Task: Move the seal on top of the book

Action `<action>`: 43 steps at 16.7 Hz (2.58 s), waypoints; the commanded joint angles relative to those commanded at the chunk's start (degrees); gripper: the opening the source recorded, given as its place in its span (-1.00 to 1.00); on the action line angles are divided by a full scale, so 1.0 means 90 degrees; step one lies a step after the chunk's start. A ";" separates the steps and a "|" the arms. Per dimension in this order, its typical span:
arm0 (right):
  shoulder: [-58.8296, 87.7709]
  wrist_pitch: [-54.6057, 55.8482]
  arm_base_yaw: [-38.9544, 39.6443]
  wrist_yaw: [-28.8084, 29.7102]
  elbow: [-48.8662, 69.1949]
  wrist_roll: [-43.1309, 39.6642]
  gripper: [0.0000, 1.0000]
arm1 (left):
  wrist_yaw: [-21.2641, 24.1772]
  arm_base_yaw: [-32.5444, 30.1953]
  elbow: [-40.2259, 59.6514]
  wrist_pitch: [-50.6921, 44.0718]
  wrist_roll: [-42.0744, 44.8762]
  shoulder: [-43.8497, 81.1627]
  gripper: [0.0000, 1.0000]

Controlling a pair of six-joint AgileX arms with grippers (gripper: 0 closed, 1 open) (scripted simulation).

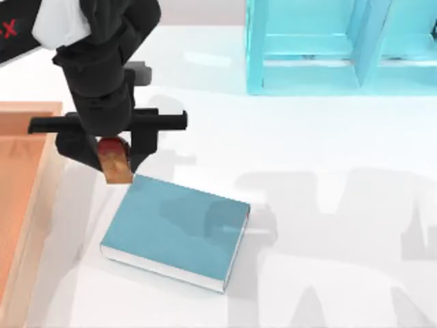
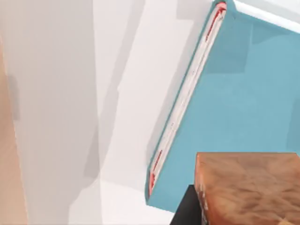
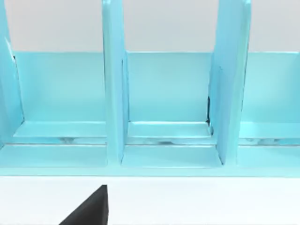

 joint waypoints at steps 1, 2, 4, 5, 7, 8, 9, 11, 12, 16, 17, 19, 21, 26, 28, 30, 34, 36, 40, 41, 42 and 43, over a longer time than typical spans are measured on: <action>0.0000 0.0000 0.0000 0.0000 0.0000 0.0000 1.00 | 0.0003 -0.0333 -0.0137 0.0198 -0.0283 0.0069 -1.00; 0.0000 0.0000 0.0000 0.0000 0.0000 0.0000 1.00 | 0.0003 -0.0639 -0.0262 0.0383 -0.0554 0.0129 -1.00; 0.0000 0.0000 0.0000 0.0000 0.0000 0.0000 1.00 | -0.0002 -0.1081 -0.0450 0.0675 -0.0960 0.0211 -1.00; 0.0000 0.0000 0.0000 0.0000 0.0000 0.0000 1.00 | -0.0007 -0.1202 -0.0505 0.0766 -0.1076 0.0232 -1.00; 0.0000 0.0000 0.0000 0.0000 0.0000 0.0000 1.00 | -0.0010 -0.1254 -0.0529 0.0808 -0.1128 0.0241 -1.00; 0.0000 0.0000 0.0000 0.0000 0.0000 0.0000 1.00 | -0.0010 -0.1254 -0.0529 0.0808 -0.1128 0.0241 -1.00; 0.0000 0.0000 0.0000 0.0000 0.0000 0.0000 1.00 | -0.0010 -0.1254 -0.0529 0.0808 -0.1128 0.0241 -1.00; 0.0000 0.0000 0.0000 0.0000 0.0000 0.0000 1.00 | -0.0006 -0.1232 -0.0503 0.0779 -0.1114 0.0217 -1.00; 0.0000 0.0000 0.0000 0.0000 0.0000 0.0000 1.00 | -0.0007 -0.1241 -0.0476 0.0744 -0.1120 0.0217 -1.00; 0.0000 0.0000 0.0000 0.0000 0.0000 0.0000 1.00 | -0.0010 -0.1255 -0.0435 0.0689 -0.1129 0.0215 -1.00; 0.0000 0.0000 0.0000 0.0000 0.0000 0.0000 1.00 | -0.0010 -0.1255 -0.0435 0.0689 -0.1129 0.0215 -1.00; 0.0000 0.0000 0.0000 0.0000 0.0000 0.0000 1.00 | -0.0010 -0.1255 -0.0435 0.0689 -0.1129 0.0215 -0.70; 0.0000 0.0000 0.0000 0.0000 0.0000 0.0000 1.00 | -0.0010 -0.1255 -0.0435 0.0689 -0.1129 0.0215 -0.40; 0.0000 0.0000 0.0000 0.0000 0.0000 0.0000 1.00 | -0.0010 -0.1255 -0.0435 0.0689 -0.1129 0.0215 0.36; 0.0000 0.0000 0.0000 0.0000 0.0000 0.0000 1.00 | -0.0010 -0.1255 -0.0435 0.0689 -0.1129 0.0215 0.66; 0.0000 0.0000 0.0000 0.0000 0.0000 0.0000 1.00 | -0.0010 -0.1255 -0.0435 0.0689 -0.1129 0.0215 0.96; 0.0000 0.0000 0.0000 0.0000 0.0000 0.0000 1.00 | -0.0010 -0.1255 -0.0435 0.0689 -0.1129 0.0215 1.00; 0.0000 0.0000 0.0000 0.0000 0.0000 0.0000 1.00 | -0.0010 -0.1255 -0.0435 0.0689 -0.1129 0.0215 1.00; 0.0000 0.0000 0.0000 0.0000 0.0000 0.0000 1.00 | -0.0010 -0.1247 -0.0416 0.0667 -0.1130 0.0215 1.00; 0.0000 0.0000 0.0000 0.0000 0.0000 0.0000 1.00 | -0.0011 -0.1249 -0.0348 0.0590 -0.1132 0.0208 1.00; 0.0000 0.0000 0.0000 0.0000 0.0000 0.0000 1.00 | -0.0011 -0.1251 -0.0247 0.0473 -0.1135 0.0195 1.00; 0.0000 0.0000 0.0000 0.0000 0.0000 0.0000 1.00 | -0.0011 -0.1253 -0.0129 0.0335 -0.1137 0.0176 1.00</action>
